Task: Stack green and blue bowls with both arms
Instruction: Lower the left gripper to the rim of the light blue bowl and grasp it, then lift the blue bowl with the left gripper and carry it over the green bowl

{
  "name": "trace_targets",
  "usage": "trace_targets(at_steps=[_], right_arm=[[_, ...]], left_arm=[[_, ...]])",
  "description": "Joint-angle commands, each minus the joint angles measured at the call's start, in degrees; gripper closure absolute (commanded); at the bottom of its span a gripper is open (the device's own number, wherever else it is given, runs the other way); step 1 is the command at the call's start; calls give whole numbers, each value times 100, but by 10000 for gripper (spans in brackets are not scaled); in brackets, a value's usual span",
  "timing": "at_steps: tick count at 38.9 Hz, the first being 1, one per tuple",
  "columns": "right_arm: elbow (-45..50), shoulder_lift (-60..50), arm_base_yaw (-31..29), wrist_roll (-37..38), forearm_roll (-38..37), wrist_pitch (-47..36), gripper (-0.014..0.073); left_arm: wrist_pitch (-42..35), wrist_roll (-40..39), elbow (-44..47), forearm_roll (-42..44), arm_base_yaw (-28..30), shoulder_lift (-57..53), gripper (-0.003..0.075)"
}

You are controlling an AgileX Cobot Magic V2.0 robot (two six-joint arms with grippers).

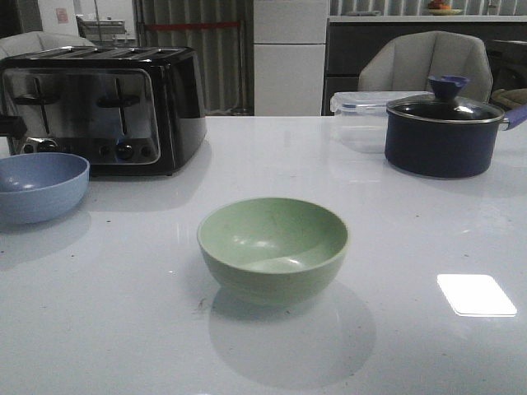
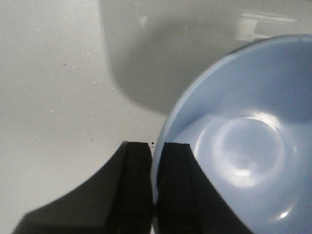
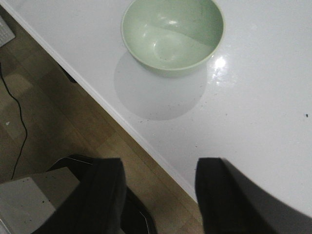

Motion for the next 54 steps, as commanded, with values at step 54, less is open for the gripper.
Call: trace_targets(at_steps=[54], right_arm=[[-152,-25,-26,0,87,-239,143]], left_arm=[[816,1349,-162,-1632,-3404,-1656,622]])
